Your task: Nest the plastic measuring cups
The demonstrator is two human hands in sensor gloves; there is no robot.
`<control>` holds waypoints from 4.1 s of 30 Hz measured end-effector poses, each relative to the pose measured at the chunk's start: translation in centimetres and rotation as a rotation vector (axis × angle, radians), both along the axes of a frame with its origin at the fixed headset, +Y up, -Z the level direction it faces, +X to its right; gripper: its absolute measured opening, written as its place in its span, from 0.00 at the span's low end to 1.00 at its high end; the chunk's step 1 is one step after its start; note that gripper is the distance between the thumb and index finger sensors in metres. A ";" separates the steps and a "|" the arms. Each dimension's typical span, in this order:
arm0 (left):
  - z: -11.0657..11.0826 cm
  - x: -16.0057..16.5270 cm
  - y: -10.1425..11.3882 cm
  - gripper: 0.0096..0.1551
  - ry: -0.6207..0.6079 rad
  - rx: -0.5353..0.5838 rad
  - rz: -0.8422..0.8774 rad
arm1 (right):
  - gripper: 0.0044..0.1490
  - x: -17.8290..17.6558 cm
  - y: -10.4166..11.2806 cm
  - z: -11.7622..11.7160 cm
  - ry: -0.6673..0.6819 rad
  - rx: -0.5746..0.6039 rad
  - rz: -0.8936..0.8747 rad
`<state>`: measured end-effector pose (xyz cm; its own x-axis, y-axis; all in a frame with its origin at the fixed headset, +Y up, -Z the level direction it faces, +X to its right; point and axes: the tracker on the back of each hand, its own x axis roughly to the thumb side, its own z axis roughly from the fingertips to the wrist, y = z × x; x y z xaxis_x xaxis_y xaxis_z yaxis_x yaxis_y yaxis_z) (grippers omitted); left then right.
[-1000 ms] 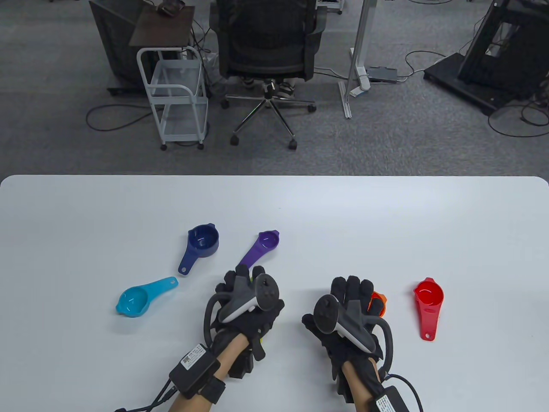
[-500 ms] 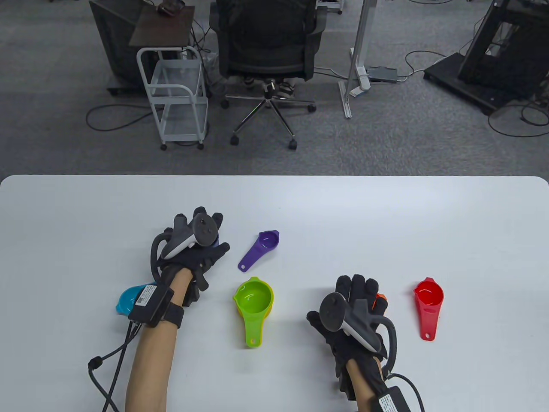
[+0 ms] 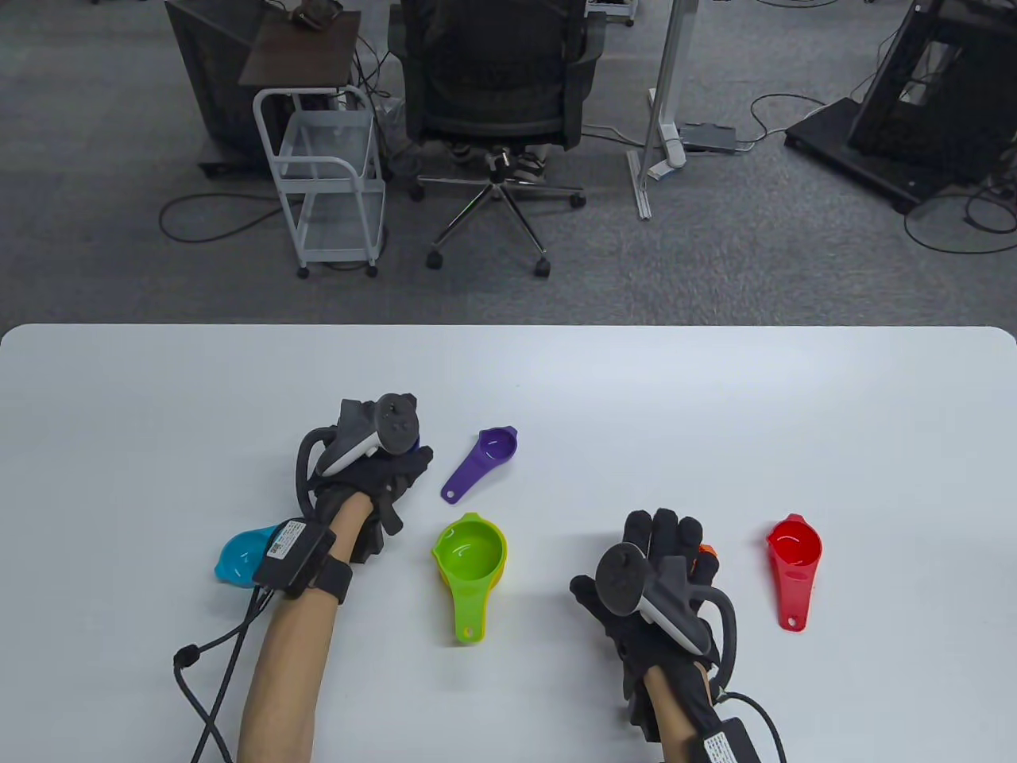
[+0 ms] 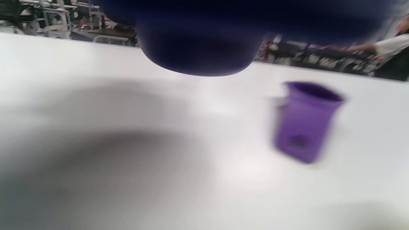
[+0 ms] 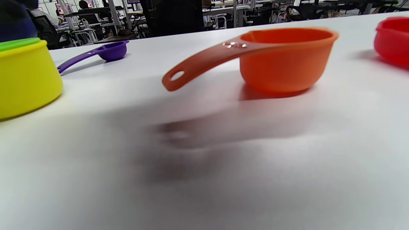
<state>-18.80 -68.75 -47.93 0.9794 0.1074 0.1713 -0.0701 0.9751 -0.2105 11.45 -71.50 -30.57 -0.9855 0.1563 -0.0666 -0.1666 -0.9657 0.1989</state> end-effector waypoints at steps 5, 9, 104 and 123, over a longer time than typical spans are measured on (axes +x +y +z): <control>6.1 3.8 1.4 0.56 -0.017 0.008 0.093 | 0.68 -0.3 0.0 0.0 0.006 -0.005 0.021; 9.8 7.0 0.2 0.58 -0.006 -0.067 0.106 | 0.67 -0.6 0.0 0.1 0.020 -0.023 0.020; 16.0 -7.3 -0.5 0.57 0.029 0.116 -0.092 | 0.45 0.2 -2.8 -3.4 -0.207 0.032 -0.001; 16.1 -8.8 -0.7 0.57 0.065 0.079 -0.057 | 0.47 -18.7 1.8 -3.1 0.299 0.190 -0.021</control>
